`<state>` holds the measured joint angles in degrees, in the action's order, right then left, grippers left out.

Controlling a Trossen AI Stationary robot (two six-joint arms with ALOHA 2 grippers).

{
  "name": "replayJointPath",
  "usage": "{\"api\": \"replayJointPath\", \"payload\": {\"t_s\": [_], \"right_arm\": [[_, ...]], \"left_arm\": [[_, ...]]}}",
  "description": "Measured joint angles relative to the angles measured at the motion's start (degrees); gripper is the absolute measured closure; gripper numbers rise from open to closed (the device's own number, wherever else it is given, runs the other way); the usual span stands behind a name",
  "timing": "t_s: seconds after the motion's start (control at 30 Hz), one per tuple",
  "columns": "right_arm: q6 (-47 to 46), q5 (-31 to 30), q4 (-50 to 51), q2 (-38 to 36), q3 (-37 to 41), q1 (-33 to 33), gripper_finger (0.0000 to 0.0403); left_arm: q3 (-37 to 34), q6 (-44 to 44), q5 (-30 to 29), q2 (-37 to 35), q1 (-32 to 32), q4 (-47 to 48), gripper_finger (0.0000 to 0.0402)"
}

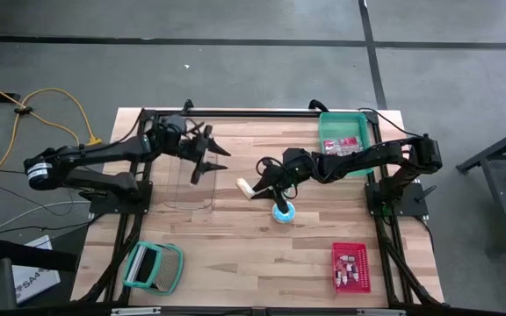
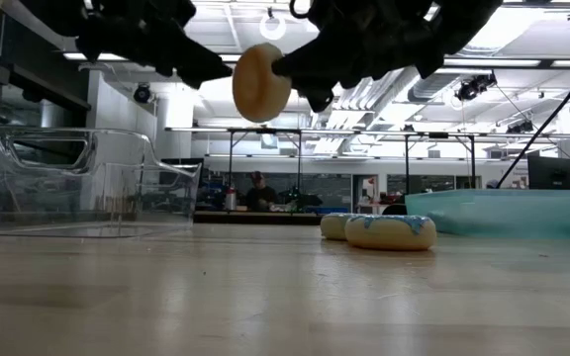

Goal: Pick & Place Food Item
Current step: Put the white doughnut into the transparent bin

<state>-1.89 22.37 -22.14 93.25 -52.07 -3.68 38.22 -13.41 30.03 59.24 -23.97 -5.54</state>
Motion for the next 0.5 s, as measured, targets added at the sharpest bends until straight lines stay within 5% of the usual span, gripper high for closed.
{"api": "replayJointPath", "payload": {"t_s": [0.3, 0.5], "right_arm": [[0.0, 0.3, -0.1, 0.0, 0.0, 1.4, 0.0332], [0.0, 0.4, -1.5, 0.0, 0.0, 2.0, 0.0332]], "left_arm": [[0.0, -7.8, -14.7, 0.0, 12.3, -1.4, 0.0207], [0.0, -8.2, -16.8, 0.0, 18.2, -1.4, 0.0207]]}}
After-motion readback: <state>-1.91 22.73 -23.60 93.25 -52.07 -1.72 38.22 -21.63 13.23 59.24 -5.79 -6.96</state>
